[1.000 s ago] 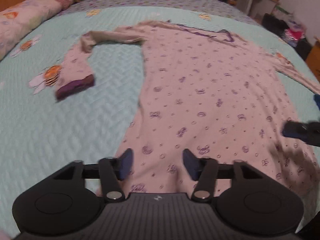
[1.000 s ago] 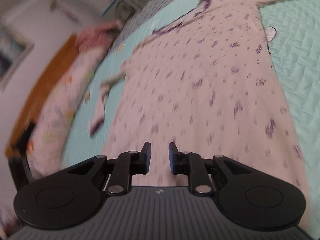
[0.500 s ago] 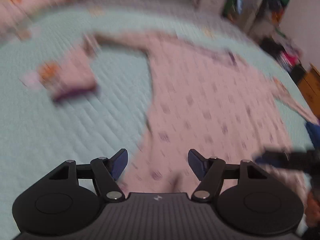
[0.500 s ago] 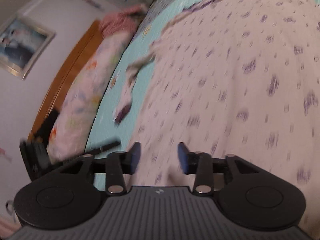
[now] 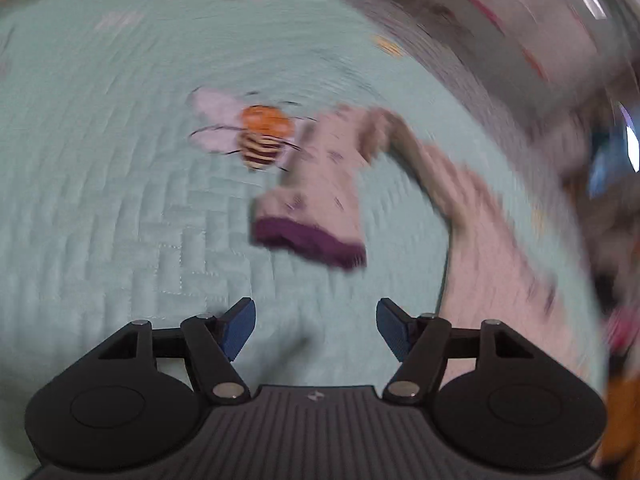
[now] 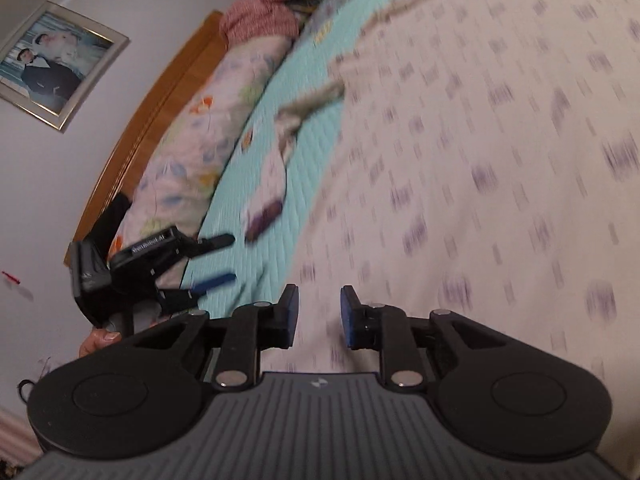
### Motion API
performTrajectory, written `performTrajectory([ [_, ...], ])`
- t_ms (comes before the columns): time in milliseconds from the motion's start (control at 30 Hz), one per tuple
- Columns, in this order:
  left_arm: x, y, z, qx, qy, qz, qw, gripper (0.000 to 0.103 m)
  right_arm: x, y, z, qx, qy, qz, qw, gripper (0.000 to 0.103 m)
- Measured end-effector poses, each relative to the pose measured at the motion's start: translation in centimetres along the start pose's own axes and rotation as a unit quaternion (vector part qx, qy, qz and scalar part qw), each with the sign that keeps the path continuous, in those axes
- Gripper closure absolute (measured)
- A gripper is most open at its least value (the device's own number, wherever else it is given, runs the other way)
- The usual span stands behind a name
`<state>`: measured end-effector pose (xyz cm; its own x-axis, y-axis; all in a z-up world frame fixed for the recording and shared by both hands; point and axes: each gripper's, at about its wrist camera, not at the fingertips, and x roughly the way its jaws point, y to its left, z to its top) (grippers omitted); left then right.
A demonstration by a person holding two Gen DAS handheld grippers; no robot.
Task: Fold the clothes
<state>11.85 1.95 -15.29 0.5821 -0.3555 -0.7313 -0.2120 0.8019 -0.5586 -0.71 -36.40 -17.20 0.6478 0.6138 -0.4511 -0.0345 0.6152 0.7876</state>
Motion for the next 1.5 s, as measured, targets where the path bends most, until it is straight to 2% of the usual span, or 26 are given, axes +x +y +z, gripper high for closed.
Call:
performTrajectory([
  [67, 1.0, 0.8, 0.6, -0.05, -0.008, -0.006, 0.9987, 0.033, 0.6, 0.4, 0.7, -0.003, -0.013, 0.007, 1.0, 0.078],
  [167, 2.3, 1.0, 0.9, -0.09, -0.014, -0.016, 0.9958, 0.033, 1.5, 0.6, 0.9, 0.003, -0.017, 0.013, 1.0, 0.078],
  [267, 3.3, 0.6, 1.2, -0.099, -0.032, -0.017, 0.9945, 0.031, 2.1, 0.5, 0.7, 0.005, -0.012, 0.009, 1.0, 0.077],
  [367, 4.2, 0.3, 1.9, -0.107, -0.044, -0.036, 0.9926, 0.031, 2.9, 0.5, 0.6, 0.005, -0.01, 0.007, 1.0, 0.075],
  [400, 4.5, 0.2, 2.1, -0.107, -0.044, -0.042, 0.9924, 0.036, 3.2, 0.5, 0.7, 0.003, -0.011, 0.006, 1.0, 0.074],
  [433, 4.8, 0.1, 2.4, -0.104, -0.042, -0.047, 0.9926, 0.053, 3.6, 0.7, 0.7, 0.002, -0.013, 0.004, 1.0, 0.073],
  [467, 5.0, -0.1, 2.7, -0.098, -0.037, -0.053, 0.9931, 0.066, 3.9, 0.8, 0.8, 0.001, -0.014, 0.002, 1.0, 0.073],
  [500, 5.2, -0.2, 3.0, -0.088, -0.029, -0.061, 0.9938, 0.092, 4.2, 0.9, 0.8, 0.001, -0.015, 0.001, 1.0, 0.073],
  [533, 5.1, -0.4, 3.3, -0.075, -0.028, -0.064, 0.9947, 0.095, 4.4, 1.0, 0.9, 0.001, -0.016, 0.001, 1.0, 0.073],
  [667, 2.8, -1.1, 5.2, 0.003, -0.071, -0.043, 0.9965, 0.099, 5.0, 1.1, 1.4, -0.003, -0.024, -0.007, 1.0, 0.073],
  [800, 0.1, -1.7, 7.9, 0.074, -0.108, -0.025, 0.9911, 0.099, 5.9, 0.3, 2.8, 0.023, -0.041, -0.026, 0.999, 0.072],
  [967, -1.3, -2.8, 11.8, 0.117, -0.133, -0.015, 0.9841, 0.1, 8.4, 0.4, 5.3, 0.036, -0.062, -0.03, 0.997, 0.072],
  [1033, -2.1, -4.1, 13.1, 0.152, -0.161, 0.01, 0.9752, 0.1, 9.9, 0.8, 6.7, 0.033, -0.071, -0.017, 0.997, 0.071],
  [1133, -2.5, -6.5, 14.7, 0.21, -0.197, 0.069, 0.9552, 0.1, 12.4, 1.1, 8.6, 0.026, -0.09, 0.007, 0.996, 0.066],
  [1200, -2.2, -7.1, 16.1, 0.222, -0.207, 0.102, 0.9475, 0.1, 14.0, 1.1, 9.5, 0.001, -0.102, 0.011, 0.995, 0.061],
  [1267, -1.6, -7.5, 17.5, 0.236, -0.221, 0.15, 0.9343, 0.1, 15.5, 0.1, 9.5, -0.018, -0.107, 0.004, 0.994, 0.057],
  [1300, -1.2, -7.5, 18.1, 0.24, -0.226, 0.17, 0.9287, 0.1, 16.1, -0.6, 9.1, -0.028, -0.109, 0.003, 0.994, 0.06],
  [1333, -0.9, -7.2, 18.8, 0.24, -0.225, 0.182, 0.9267, 0.1, 16.4, -1.1, 8.8, -0.037, -0.111, 0.005, 0.993, 0.065],
  [1367, -0.7, -6.7, 19.5, 0.237, -0.221, 0.193, 0.9261, 0.1, 16.2, -1.3, 8.6, -0.044, -0.116, 0.015, 0.992, 0.066],
  [1400, -0.2, -6.2, 20.1, 0.232, -0.216, 0.205, 0.9258, 0.1, 16.0, -1.4, 8.5, -0.05, -0.12, 0.025, 0.991, 0.06],
  [1500, 0.9, -4.4, 21.1, 0.21, -0.189, 0.224, 0.9328, 0.1, 15.9, -1.6, 8.5, -0.061, -0.117, 0.036, 0.991, 0.058],
])
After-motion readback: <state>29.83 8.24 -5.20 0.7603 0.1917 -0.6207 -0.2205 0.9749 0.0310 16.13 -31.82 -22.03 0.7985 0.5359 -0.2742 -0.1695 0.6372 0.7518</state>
